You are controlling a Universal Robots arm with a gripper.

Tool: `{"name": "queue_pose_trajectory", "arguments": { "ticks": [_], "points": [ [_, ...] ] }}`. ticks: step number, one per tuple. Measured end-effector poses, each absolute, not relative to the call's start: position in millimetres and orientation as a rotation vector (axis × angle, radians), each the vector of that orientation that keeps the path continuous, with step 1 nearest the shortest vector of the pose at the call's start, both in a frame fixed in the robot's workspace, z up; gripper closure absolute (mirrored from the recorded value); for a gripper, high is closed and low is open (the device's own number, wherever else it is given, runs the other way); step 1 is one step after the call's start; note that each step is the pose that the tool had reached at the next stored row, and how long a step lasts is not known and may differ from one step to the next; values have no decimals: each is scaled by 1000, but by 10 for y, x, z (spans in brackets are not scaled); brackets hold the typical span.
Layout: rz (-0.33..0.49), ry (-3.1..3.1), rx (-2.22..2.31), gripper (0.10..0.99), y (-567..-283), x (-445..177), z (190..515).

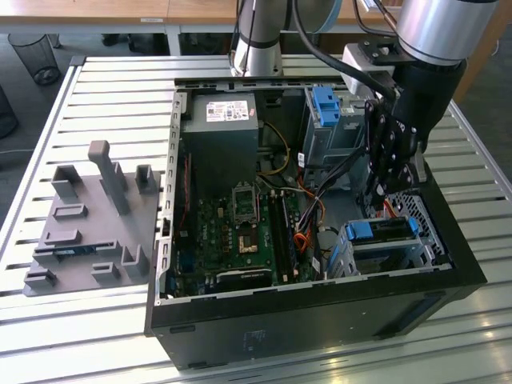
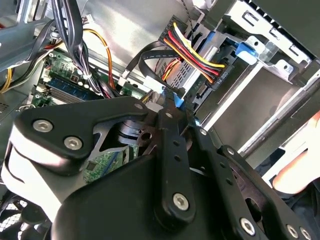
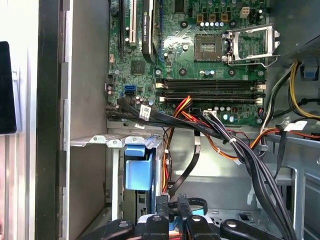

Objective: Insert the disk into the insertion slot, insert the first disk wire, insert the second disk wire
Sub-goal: 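Insert the second disk wire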

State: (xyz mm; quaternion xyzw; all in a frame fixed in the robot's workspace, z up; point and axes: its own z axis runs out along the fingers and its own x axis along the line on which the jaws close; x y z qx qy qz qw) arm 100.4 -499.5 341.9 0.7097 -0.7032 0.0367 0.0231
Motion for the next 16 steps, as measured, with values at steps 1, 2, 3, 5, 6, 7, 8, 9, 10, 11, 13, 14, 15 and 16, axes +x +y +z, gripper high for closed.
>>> {"name": "queue_pose_trajectory", "arguments": {
  "ticks": [1, 2, 3, 5, 6, 7, 8, 9, 10, 11, 13, 14, 15, 16],
  "points": [
    [114, -2177, 2197, 863, -4995, 1004, 3418],
    [113, -2177, 2197, 878, -4995, 1004, 3417],
    [113, -2177, 2197, 941, -4995, 1004, 3415],
    [113, -2177, 2197, 941, -4995, 1005, 3415],
    [113, -2178, 2198, 941, -4995, 1005, 3415],
    [111, -2178, 2198, 941, -4996, 1004, 3414],
    [105, -2181, 2201, 941, -5000, 1004, 3413],
    [91, -2188, 2208, 941, -5009, 1005, 3414],
    [71, -2198, 2218, 941, -5021, 1005, 3415],
    [51, -2208, 2227, 941, -5032, 1004, 3414],
    [38, -2214, 2233, 941, -5048, 1004, 3415],
    [38, -2214, 2233, 941, -5057, 1004, 3414],
    [39, -2214, 2233, 941, -5063, 1004, 3414],
    [39, -2213, 2233, 941, -5073, 1005, 3415]
  ]
}}
